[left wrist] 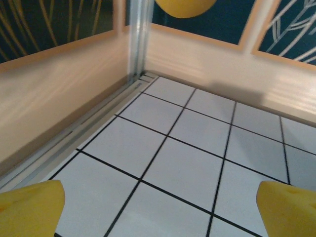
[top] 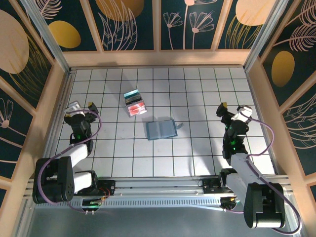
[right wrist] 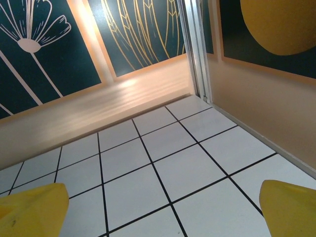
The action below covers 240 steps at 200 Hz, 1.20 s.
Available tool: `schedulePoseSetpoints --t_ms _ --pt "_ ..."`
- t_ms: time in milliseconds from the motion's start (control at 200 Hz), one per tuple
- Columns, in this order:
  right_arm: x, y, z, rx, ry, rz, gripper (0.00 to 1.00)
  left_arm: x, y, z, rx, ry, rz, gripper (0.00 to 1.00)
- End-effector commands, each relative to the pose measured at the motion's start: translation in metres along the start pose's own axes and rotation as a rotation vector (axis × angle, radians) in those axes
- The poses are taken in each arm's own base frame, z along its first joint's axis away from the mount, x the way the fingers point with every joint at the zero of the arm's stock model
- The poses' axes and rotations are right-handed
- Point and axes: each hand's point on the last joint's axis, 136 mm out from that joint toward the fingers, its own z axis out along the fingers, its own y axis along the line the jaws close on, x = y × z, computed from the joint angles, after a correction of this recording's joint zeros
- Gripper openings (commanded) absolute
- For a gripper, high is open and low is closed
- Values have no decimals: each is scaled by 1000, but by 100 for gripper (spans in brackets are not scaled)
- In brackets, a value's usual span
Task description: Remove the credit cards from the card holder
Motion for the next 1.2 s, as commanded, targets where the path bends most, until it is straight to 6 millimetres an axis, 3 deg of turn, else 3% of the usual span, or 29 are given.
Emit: schedulePoseSetpoints --t_ms 0,535,791,916,996,1196 --pt "-8 1 -1 -16 -41 24 99 -15 -18 -2 109 -71 21 99" --pt "-6 -4 -3 -4 -49 19 99 7 -44 -3 285 -89 89 99" --pt "-4 -6 -4 -3 -51 7 99 30 -75 -4 415 -60 203 99" --pt "-5 -6 -5 -7 -59 -2 99 30 -70 -3 385 -65 188 99" --pt "-3 -5 -5 -14 -61 -11 99 28 -52 11 260 -42 145 99" --pt "4 -1 -4 -48 -63 -27 99 28 -53 10 257 -47 146 99"
